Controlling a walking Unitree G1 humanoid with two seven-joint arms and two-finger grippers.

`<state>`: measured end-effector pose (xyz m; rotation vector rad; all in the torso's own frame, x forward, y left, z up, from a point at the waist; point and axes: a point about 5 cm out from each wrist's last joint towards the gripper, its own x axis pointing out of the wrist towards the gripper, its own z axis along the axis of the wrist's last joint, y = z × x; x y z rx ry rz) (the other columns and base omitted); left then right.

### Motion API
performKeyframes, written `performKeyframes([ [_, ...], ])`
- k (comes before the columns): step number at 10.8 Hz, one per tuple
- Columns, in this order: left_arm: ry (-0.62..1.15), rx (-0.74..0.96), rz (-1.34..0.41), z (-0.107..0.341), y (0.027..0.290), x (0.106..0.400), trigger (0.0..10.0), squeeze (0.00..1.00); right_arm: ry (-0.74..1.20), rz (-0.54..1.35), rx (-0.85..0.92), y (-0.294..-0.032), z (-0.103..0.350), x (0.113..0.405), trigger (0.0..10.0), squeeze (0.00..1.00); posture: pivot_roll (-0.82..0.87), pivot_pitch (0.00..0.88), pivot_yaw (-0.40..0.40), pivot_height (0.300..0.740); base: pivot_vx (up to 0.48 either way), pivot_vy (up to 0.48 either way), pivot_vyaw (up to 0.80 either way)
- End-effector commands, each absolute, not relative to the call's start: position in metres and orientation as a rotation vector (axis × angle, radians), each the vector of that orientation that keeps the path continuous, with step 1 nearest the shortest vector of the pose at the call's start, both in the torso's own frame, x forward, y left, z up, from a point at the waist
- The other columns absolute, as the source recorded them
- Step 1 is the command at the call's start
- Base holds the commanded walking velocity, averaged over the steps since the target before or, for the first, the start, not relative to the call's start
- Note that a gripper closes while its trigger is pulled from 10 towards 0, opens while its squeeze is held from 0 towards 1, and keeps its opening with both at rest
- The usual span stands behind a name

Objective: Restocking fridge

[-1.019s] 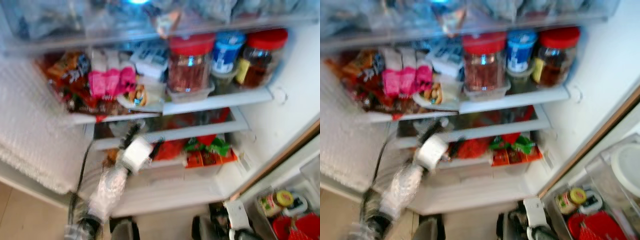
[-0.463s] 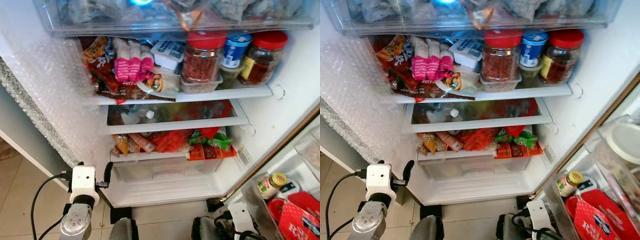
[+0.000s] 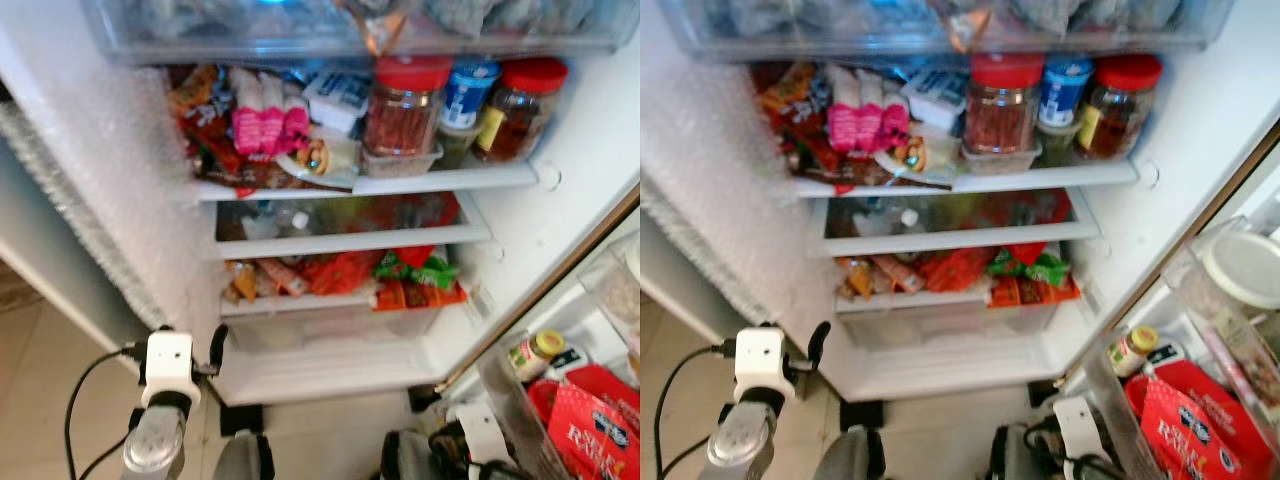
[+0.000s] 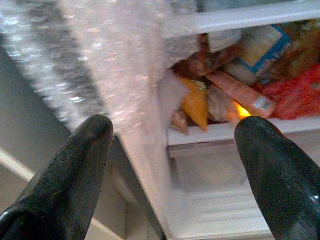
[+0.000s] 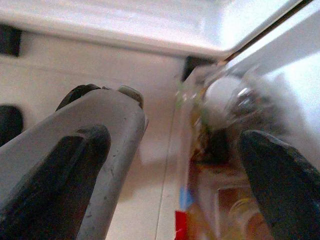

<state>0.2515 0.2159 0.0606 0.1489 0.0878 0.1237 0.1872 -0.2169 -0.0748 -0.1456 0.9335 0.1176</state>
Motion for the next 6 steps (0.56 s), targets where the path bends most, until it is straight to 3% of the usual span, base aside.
performKeyframes([
  [1,0.146,0.132,0.144,0.047,0.22,0.245,10.0,0.0,1.057,0.137,-0.133,-0.214,-0.09,0.158,10.0,0.0,0.06,0.148,-0.007,0.621,-0.274,0.0,0.0],
  [5,0.194,0.102,0.175,0.037,0.229,0.243,10.0,0.0,1.057,0.137,-0.131,-0.213,-0.09,0.159,10.0,0.0,0.06,0.147,-0.007,0.621,-0.266,0.0,0.0],
  [6,0.212,0.098,0.183,0.033,0.233,0.243,10.0,0.0,1.057,0.138,-0.131,-0.213,-0.09,0.159,10.0,0.0,0.06,0.146,-0.005,0.621,0.0,0.0,0.0],
])
